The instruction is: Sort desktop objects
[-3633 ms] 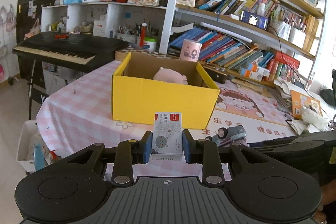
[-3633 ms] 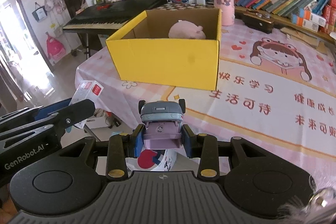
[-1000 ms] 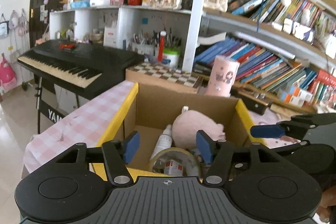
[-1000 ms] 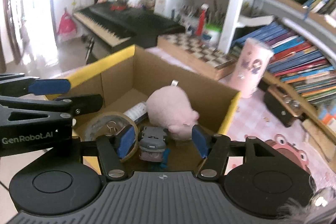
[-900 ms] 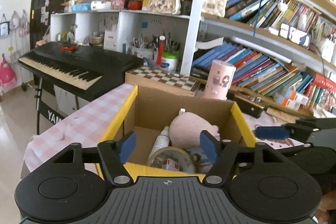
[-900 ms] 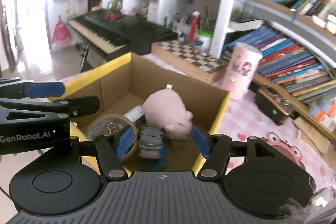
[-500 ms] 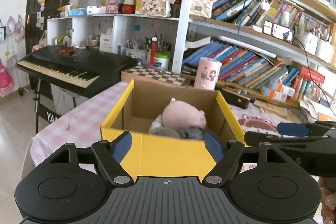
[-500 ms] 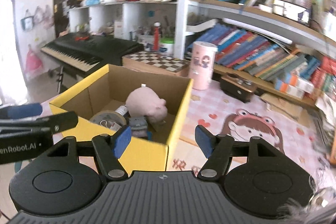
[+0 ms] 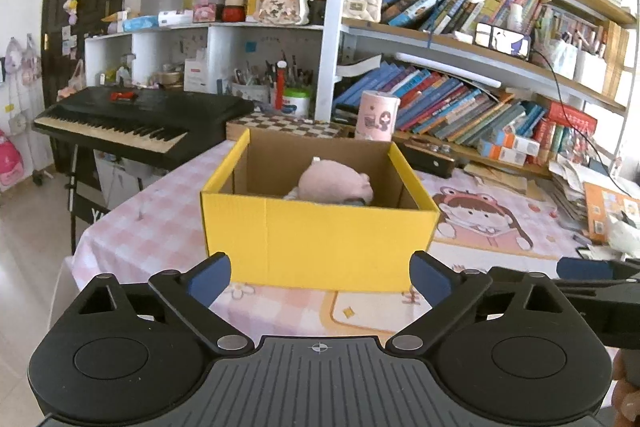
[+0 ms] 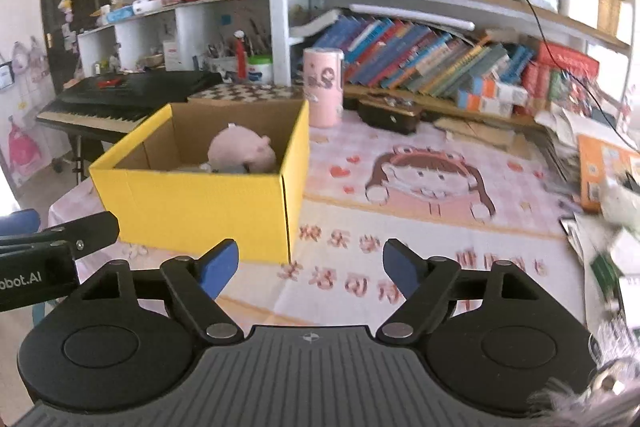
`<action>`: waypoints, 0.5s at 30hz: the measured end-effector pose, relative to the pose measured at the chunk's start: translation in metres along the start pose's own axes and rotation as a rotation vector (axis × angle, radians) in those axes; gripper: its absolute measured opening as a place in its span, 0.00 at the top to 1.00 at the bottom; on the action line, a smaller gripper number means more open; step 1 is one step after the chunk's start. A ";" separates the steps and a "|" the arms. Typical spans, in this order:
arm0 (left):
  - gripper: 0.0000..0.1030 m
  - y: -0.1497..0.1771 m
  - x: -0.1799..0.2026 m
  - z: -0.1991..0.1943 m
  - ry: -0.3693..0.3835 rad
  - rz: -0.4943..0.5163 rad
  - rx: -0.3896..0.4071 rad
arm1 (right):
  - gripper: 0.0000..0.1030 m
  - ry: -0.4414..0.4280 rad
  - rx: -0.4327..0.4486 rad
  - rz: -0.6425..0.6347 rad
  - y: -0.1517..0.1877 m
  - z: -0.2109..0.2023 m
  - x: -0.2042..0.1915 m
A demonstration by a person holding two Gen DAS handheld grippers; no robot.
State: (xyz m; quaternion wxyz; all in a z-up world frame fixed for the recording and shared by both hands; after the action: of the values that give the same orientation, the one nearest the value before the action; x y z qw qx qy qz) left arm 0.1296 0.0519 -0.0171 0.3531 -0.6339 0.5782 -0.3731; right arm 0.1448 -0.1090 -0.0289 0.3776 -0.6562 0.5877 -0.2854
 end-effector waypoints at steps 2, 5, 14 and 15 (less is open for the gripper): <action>0.04 0.006 0.003 -0.006 -0.001 0.005 -0.007 | 0.23 0.007 -0.017 0.011 0.009 -0.005 0.002; 0.04 0.015 0.005 -0.013 -0.004 0.008 -0.026 | 0.21 0.012 -0.029 0.018 0.018 -0.013 0.002; 0.03 0.032 0.007 -0.029 -0.020 0.019 -0.057 | 0.17 0.025 -0.052 0.035 0.039 -0.031 0.004; 0.03 0.033 0.008 -0.031 -0.022 0.022 -0.057 | 0.17 0.030 -0.054 0.039 0.040 -0.033 0.006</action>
State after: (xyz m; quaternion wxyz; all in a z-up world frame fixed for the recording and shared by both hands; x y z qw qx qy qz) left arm 0.0875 0.0409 -0.0312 0.3451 -0.6415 0.5916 -0.3456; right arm 0.0963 -0.1211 -0.0447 0.3566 -0.6500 0.6135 -0.2719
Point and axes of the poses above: each gripper's, at about its wrist camera, not at the fingertips, and z roughly the way its jaws point, x to its right, y to its underside, the point moved 10 cm from there along z, roughly the way its jaws point, and after that the axes turned 2 degrees about z, right-handed, at the moved point
